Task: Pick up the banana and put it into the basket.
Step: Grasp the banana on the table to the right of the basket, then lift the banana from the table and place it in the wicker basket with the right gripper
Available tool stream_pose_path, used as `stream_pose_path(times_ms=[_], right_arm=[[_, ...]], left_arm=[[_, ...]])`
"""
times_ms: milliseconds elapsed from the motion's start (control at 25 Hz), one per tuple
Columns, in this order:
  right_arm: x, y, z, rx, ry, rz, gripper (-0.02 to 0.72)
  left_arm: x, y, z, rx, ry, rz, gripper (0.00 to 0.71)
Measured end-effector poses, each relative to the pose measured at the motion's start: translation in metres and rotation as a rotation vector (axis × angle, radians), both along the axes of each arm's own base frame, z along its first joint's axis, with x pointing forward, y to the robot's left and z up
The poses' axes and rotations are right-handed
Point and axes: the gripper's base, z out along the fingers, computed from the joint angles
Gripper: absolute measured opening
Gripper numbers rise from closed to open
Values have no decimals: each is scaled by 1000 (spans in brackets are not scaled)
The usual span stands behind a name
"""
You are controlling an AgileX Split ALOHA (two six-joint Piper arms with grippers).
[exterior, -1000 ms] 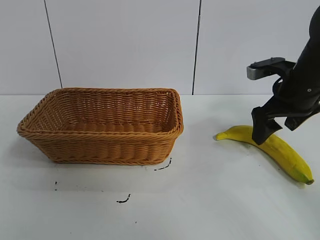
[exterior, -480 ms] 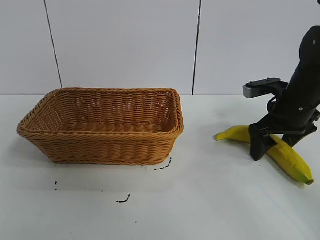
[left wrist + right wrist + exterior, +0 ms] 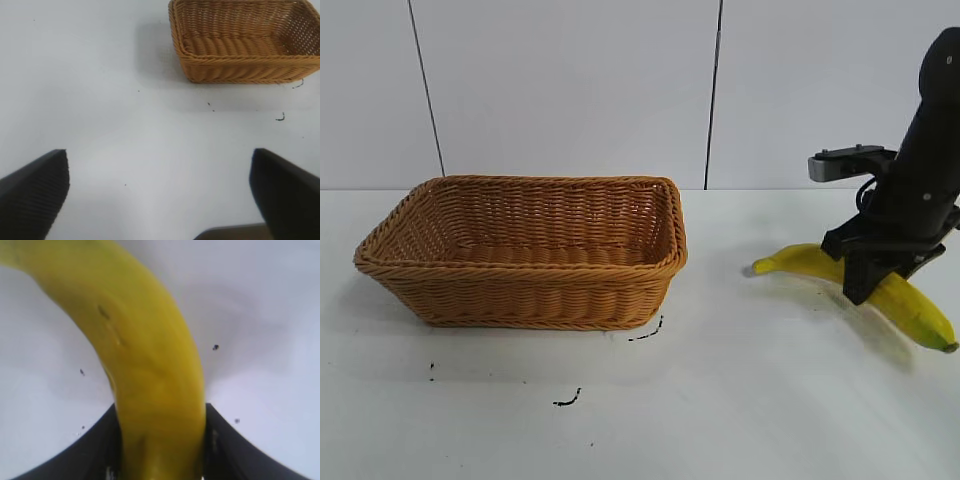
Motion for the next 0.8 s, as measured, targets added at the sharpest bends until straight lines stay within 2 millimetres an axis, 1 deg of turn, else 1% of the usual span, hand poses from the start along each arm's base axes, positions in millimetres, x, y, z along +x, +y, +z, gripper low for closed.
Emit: stream_pose_path(times_ms=[120,200,320,440,640,720,800], right_arm=[[9,1,35,8,1,7,313],[13,2,53,15,4,11,313],[19,5,74,16,1,2,313],[26,15,91,15,-52,5,313],[37,48,115,-14,-144,90,313],[43,65,119,-17,-163,128,313],[49,86,121,-12,-180,172,313]], left_arm=[[0,0,0,0,0,0,695],[0,0,0,0,0,0,695],[0,0,0,0,0,0,695],[0,0,0,0,0,0,695],[0,0,0,1,0,1,695],[0,0,0,1,0,1,695],[0,0,0,1,0,1,695]])
